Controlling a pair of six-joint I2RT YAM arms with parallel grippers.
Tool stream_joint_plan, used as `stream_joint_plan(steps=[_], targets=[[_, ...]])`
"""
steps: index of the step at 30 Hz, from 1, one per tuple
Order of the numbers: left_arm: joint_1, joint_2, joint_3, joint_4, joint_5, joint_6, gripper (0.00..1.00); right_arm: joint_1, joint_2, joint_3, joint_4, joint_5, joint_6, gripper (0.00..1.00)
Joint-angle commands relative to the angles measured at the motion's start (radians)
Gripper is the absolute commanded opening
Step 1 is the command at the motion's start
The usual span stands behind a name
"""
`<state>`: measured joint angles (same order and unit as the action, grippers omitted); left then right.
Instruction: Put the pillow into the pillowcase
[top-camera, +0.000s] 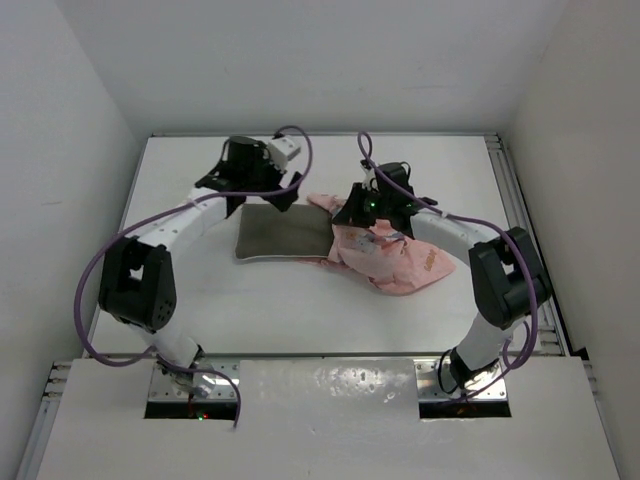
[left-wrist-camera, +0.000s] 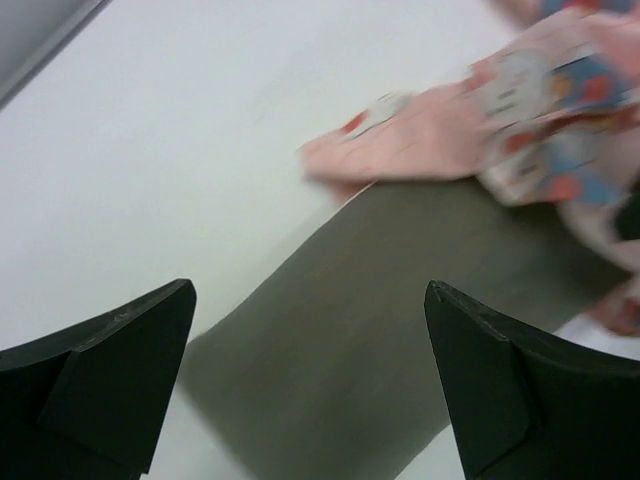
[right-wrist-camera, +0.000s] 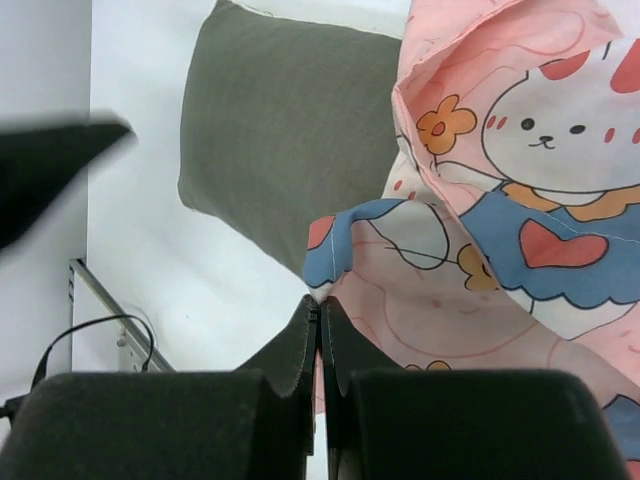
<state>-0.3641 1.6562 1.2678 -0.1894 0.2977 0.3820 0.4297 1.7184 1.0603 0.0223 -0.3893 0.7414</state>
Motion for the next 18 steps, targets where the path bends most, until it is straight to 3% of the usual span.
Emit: stream_joint_plan(steps=[1, 3, 8, 13, 15, 16, 18], targets=[[0.125, -0.049, -0.01, -0.145, 0.06, 0.04, 0.96, 0.012, 0.01, 0.006, 0.041, 0.012, -0.004, 0.0], [0.181, -0.03, -0.047, -0.2, 0.06, 0.06, 0.96, 0.012, 0.023, 0.018, 0.024, 0.012, -0.008, 0.0], [0.254, -0.022, -0.183, -0.159, 0.106, 0.125, 1.0, 0.027, 0.038, 0.069, -0.05, 0.064, -0.048, 0.0], [0.222, 0.062, -0.246, -0.114, 0.176, 0.136, 1.0, 0.037, 0.09, 0.112, -0.087, 0.086, -0.056, 0.0], [0.165, 0.088, -0.24, -0.093, 0.14, 0.094, 0.99, 0.04, 0.113, 0.118, -0.085, 0.087, -0.048, 0.0], [0.15, 0.102, -0.229, -0.081, 0.155, 0.09, 0.95, 0.041, 0.119, 0.121, -0.076, 0.084, -0.04, 0.0], [0.123, 0.106, -0.213, -0.081, 0.251, 0.084, 0.59, 0.041, 0.129, 0.13, -0.064, 0.079, -0.028, 0.0]])
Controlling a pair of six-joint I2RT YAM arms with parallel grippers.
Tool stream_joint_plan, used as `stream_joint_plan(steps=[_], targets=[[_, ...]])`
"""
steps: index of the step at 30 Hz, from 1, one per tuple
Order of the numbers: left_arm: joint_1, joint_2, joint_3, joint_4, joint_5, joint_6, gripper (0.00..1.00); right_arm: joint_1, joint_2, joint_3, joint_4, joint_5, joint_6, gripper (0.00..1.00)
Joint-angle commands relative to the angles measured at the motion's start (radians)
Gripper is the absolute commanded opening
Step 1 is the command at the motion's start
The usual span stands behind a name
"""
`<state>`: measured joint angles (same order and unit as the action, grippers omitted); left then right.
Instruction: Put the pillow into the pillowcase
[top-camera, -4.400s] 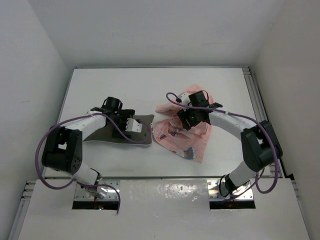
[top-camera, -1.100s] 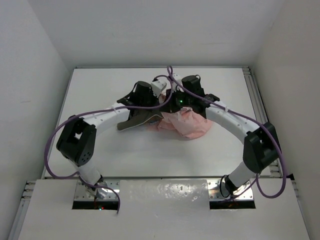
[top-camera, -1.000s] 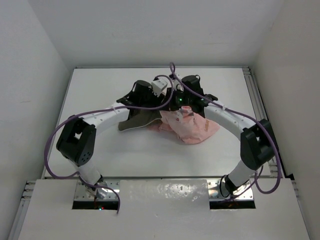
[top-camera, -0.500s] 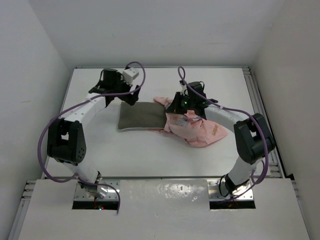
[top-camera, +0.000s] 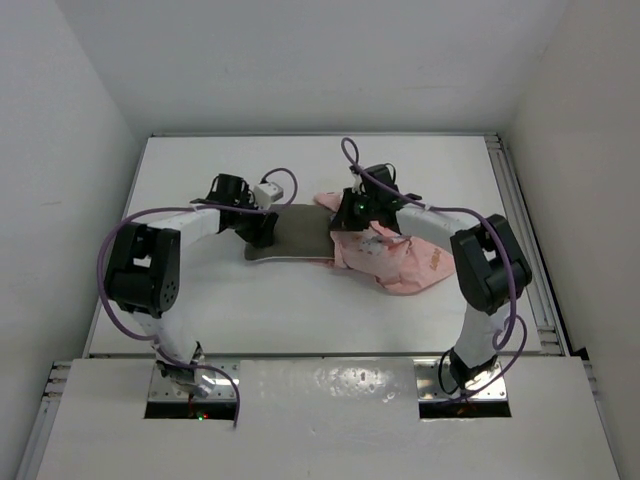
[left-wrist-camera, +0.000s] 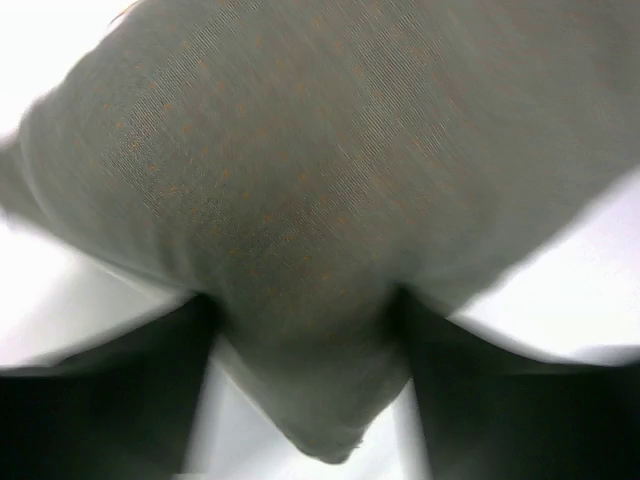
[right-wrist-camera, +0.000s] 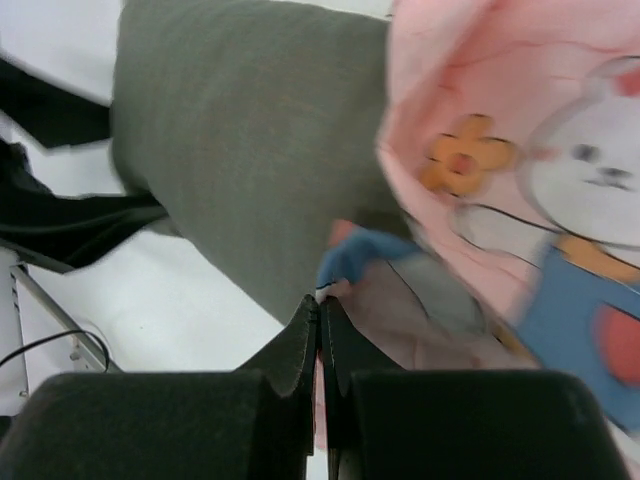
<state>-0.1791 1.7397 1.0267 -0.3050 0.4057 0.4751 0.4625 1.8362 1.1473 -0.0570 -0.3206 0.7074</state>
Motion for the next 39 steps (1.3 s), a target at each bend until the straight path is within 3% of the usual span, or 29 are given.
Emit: stream_joint_plan(steps=[1, 2, 3, 4, 9, 13, 19, 21, 23, 25, 26, 27, 28, 29, 31, 32, 36, 39], targets=[[-0.069, 0.026, 0.061, 0.018, 0.178, -0.01, 0.44, 0.01, 0.018, 0.051, 0.025, 0.002, 0.01, 0.0], [-0.077, 0.026, 0.081, 0.003, 0.224, -0.001, 0.18, 0.013, 0.021, 0.072, 0.026, -0.001, 0.012, 0.0], [-0.08, 0.027, 0.107, -0.015, 0.308, 0.006, 0.05, 0.016, 0.026, 0.083, 0.028, -0.005, 0.01, 0.0], [-0.083, 0.024, 0.163, -0.057, 0.346, 0.01, 0.0, 0.019, 0.035, 0.097, 0.026, -0.006, 0.009, 0.0], [-0.144, 0.032, 0.384, -0.323, 0.588, 0.251, 0.0, 0.03, 0.054, 0.224, 0.025, -0.058, 0.024, 0.0], [-0.184, 0.046, 0.435, -0.491, 0.654, 0.496, 0.0, 0.042, 0.032, 0.284, 0.046, -0.112, 0.053, 0.0], [-0.129, 0.038, 0.339, -0.301, 0.717, 0.265, 0.0, 0.047, -0.086, 0.212, 0.157, -0.159, 0.107, 0.0], [-0.125, 0.038, 0.348, -0.235, 0.687, 0.229, 0.0, 0.045, -0.115, 0.184, 0.187, -0.179, 0.119, 0.0], [-0.111, 0.041, 0.329, -0.106, 0.609, 0.096, 0.0, 0.041, -0.121, 0.148, 0.184, -0.19, 0.119, 0.0], [-0.106, 0.044, 0.308, -0.027, 0.517, -0.026, 0.06, 0.025, -0.121, 0.099, 0.158, -0.186, 0.125, 0.0], [-0.109, 0.049, 0.296, -0.019, 0.463, -0.026, 0.12, 0.015, -0.111, 0.086, 0.12, -0.18, 0.129, 0.07], [-0.118, 0.052, 0.291, -0.038, 0.456, -0.01, 0.29, 0.002, -0.101, 0.078, 0.085, -0.181, 0.126, 0.21], [-0.125, 0.053, 0.289, -0.063, 0.459, 0.052, 0.37, -0.022, -0.091, 0.087, 0.027, -0.181, 0.107, 0.34], [-0.132, 0.058, 0.288, -0.136, 0.472, 0.092, 0.43, -0.034, -0.081, 0.1, -0.074, -0.178, 0.083, 0.56], [-0.151, 0.06, 0.283, -0.206, 0.496, 0.212, 0.57, -0.059, -0.074, 0.134, -0.183, -0.143, -0.021, 0.73], [-0.155, 0.058, 0.28, -0.265, 0.504, 0.247, 0.67, -0.062, -0.086, 0.134, -0.24, -0.12, -0.076, 0.98], [-0.148, 0.052, 0.326, -0.399, 0.486, 0.439, 0.77, -0.074, -0.234, 0.054, -0.261, 0.041, -0.172, 0.99], [-0.116, 0.053, 0.404, -0.37, 0.449, 0.38, 0.77, -0.09, -0.307, -0.001, -0.247, 0.155, -0.206, 0.99]])
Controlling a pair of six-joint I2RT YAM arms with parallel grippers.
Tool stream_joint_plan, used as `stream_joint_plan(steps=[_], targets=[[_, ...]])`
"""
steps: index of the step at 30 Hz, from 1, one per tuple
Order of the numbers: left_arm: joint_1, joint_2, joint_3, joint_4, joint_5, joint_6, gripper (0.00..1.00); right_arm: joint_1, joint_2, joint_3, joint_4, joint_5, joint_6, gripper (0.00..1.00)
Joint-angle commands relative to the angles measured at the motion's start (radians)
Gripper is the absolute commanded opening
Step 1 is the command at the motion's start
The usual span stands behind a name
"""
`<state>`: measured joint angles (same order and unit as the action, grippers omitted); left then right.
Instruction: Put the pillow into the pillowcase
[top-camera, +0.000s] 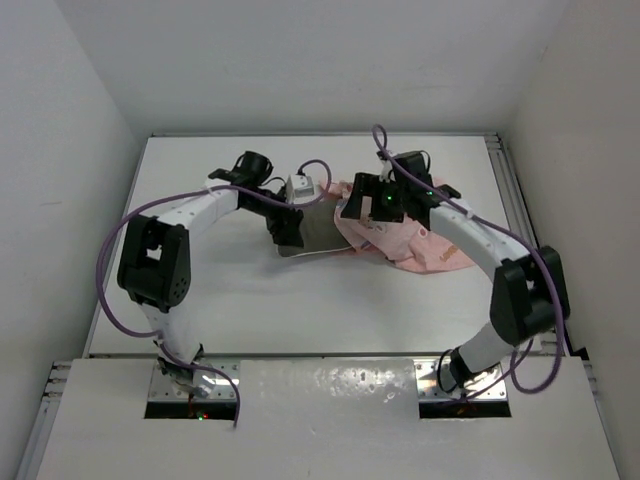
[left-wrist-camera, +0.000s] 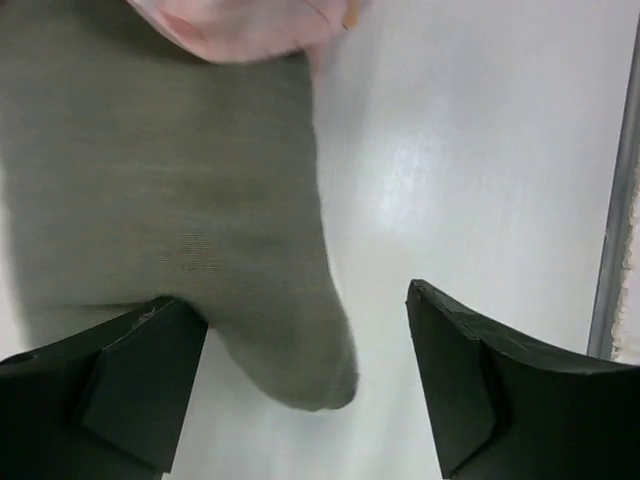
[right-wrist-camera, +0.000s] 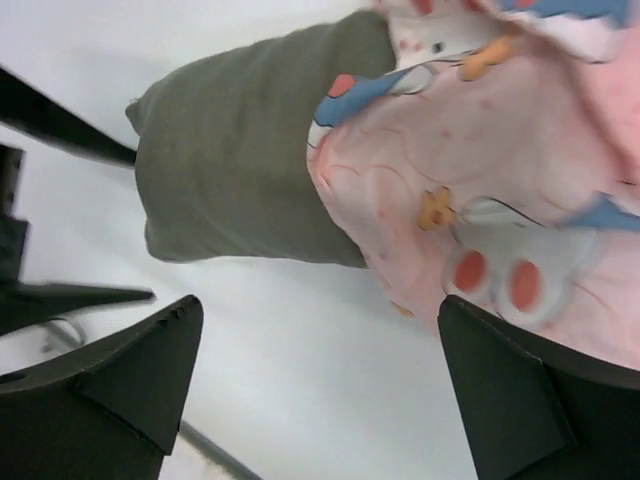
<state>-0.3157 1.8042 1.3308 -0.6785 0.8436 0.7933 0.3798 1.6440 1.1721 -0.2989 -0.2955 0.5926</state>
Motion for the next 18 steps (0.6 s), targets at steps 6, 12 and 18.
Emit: stream_joint_plan(steps=[6, 12, 18], targets=[[0.03, 0.099, 0.369, 0.082, -0.021, -0.126, 0.05, -0.059, -0.216, -0.163, 0.09, 0.188, -0.01, 0.22], [-0.062, 0.188, 0.335, 0.285, -0.218, -0.091, 0.62, -0.088, -0.112, -0.152, 0.047, 0.257, 0.102, 0.11], [-0.095, 0.371, 0.398, 0.526, -0.251, -0.181, 0.8, -0.09, 0.028, -0.118, 0.096, 0.199, 0.173, 0.19]])
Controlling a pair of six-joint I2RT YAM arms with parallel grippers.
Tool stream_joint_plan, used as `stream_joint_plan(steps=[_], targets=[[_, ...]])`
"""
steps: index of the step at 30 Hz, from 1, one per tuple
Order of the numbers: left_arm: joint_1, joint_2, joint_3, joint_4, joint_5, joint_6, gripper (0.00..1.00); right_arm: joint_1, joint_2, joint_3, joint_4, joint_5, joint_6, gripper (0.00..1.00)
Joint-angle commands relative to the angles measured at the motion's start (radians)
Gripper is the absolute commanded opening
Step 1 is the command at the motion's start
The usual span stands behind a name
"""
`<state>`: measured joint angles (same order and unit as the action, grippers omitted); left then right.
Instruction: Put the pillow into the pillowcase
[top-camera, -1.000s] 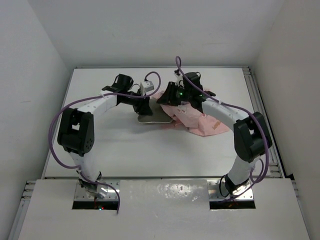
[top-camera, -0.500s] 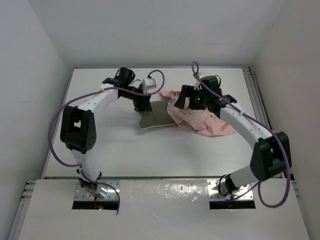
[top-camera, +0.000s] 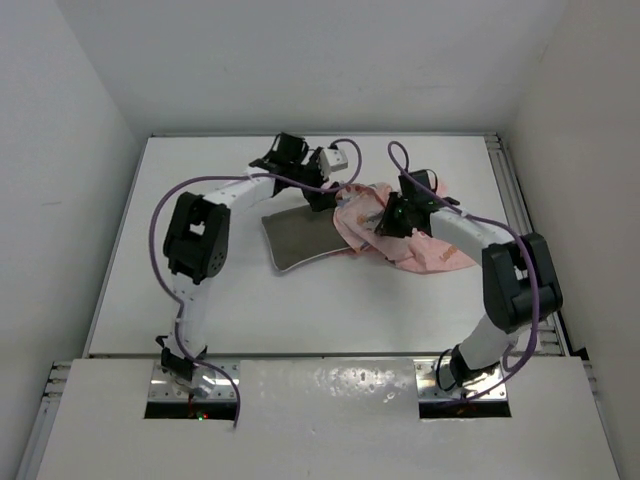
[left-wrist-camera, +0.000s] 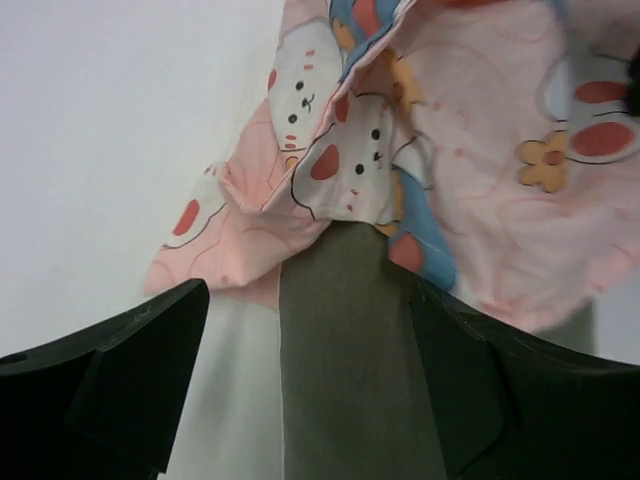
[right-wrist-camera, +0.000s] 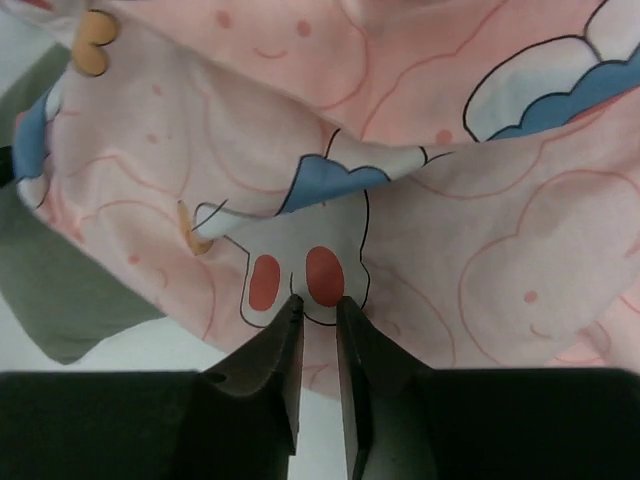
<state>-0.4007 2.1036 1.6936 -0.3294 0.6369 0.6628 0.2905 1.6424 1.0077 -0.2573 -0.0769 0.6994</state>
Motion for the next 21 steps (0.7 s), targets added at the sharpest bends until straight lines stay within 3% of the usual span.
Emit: stream_joint_plan(steps=[1, 6, 7, 8, 9, 10, 11, 14, 17, 21], targets=[[-0.015, 0.09, 0.044, 0.202, -0.058, -0.049, 0.81, -0.001, 0.043, 0.048, 0.093, -0.029, 0.075, 0.2], [-0.046, 0.165, 0.057, 0.311, -0.117, -0.022, 0.76, -0.004, 0.166, 0.106, 0.176, -0.09, 0.141, 0.31], [-0.046, 0.176, 0.058, 0.311, -0.088, -0.02, 0.56, -0.004, 0.209, 0.126, 0.176, -0.099, 0.144, 0.31], [-0.041, 0.177, 0.058, 0.311, -0.071, -0.025, 0.43, -0.004, 0.23, 0.164, 0.176, -0.103, 0.146, 0.31], [-0.036, 0.177, 0.058, 0.306, -0.05, -0.029, 0.28, -0.011, 0.25, 0.187, 0.179, -0.103, 0.147, 0.26], [-0.029, 0.177, 0.061, 0.268, -0.007, -0.037, 0.07, -0.016, 0.285, 0.207, 0.182, -0.103, 0.156, 0.22], [-0.026, 0.173, 0.067, 0.239, 0.01, -0.045, 0.0, -0.024, 0.302, 0.254, 0.184, -0.104, 0.16, 0.1], [-0.003, 0.142, 0.072, 0.09, 0.066, 0.003, 0.0, -0.039, 0.37, 0.372, 0.199, -0.116, 0.176, 0.0], [0.022, 0.064, 0.011, -0.066, 0.06, 0.151, 0.0, -0.056, 0.441, 0.501, 0.213, -0.138, 0.184, 0.0], [0.057, -0.048, -0.107, -0.268, 0.04, 0.233, 0.0, -0.057, 0.514, 0.627, 0.242, -0.202, 0.186, 0.0]])
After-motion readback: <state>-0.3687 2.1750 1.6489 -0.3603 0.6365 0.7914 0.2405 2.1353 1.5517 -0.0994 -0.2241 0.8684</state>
